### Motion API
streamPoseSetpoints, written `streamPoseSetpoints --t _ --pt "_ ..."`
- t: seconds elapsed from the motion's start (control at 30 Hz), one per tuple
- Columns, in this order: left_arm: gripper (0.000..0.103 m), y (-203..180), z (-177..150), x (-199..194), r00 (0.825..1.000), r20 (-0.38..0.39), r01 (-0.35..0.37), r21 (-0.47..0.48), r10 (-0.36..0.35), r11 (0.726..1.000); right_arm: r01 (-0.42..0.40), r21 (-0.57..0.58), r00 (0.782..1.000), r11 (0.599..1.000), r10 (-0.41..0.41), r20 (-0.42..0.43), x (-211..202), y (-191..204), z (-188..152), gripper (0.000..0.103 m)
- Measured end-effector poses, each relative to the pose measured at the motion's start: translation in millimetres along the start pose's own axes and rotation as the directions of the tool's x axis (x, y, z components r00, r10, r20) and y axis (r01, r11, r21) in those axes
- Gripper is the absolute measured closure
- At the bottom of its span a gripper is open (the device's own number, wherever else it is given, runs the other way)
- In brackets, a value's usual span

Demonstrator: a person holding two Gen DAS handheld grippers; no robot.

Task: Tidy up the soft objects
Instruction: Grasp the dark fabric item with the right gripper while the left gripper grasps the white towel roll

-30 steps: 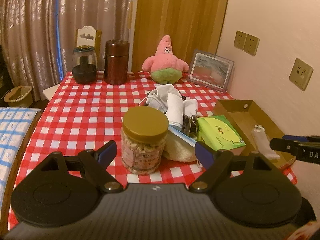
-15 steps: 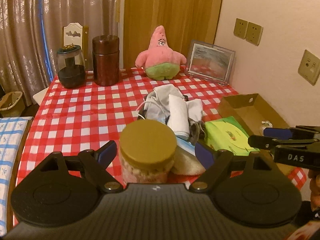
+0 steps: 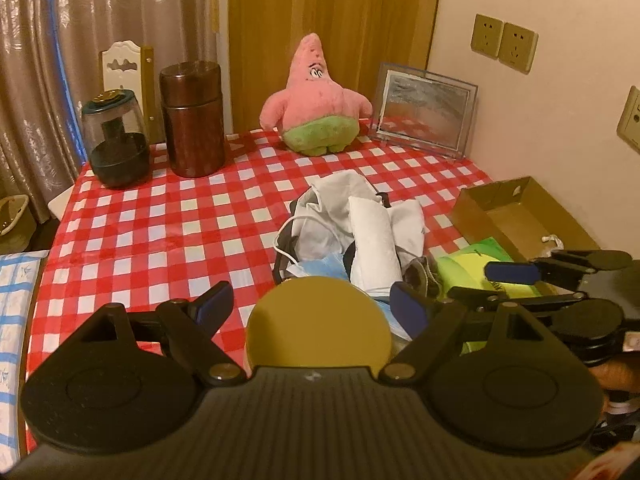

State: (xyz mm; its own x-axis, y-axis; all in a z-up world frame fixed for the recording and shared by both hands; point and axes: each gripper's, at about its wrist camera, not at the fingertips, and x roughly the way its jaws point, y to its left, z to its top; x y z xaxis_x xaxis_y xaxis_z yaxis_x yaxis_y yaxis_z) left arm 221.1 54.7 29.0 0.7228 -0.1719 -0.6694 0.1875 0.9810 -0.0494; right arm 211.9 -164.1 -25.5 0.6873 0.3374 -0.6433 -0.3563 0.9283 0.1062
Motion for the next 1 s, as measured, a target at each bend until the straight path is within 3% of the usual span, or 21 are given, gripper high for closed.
streamPoseSetpoints --t 0.53,0.73,1.0 --pt "0.019 4.2 12.2 36.9 1.0 -0.014 0.022 0.033 -0.022 0.999 0.049 -0.149 0.997 0.988 -0.057 -0.047 54.8 15.3 -4.3 0.066" --pt "0.019 4.3 11.7 43.9 0.999 -0.023 0.029 0.031 -0.028 0.999 0.064 -0.175 0.996 0.983 -0.074 -0.048 58.8 17.4 -7.9 0.088" --pt "0.019 4.1 14.3 44.6 0.999 -0.03 0.041 0.035 -0.04 0.999 0.051 -0.157 0.999 0.986 -0.053 -0.004 38.2 15.3 -1.5 0.093"
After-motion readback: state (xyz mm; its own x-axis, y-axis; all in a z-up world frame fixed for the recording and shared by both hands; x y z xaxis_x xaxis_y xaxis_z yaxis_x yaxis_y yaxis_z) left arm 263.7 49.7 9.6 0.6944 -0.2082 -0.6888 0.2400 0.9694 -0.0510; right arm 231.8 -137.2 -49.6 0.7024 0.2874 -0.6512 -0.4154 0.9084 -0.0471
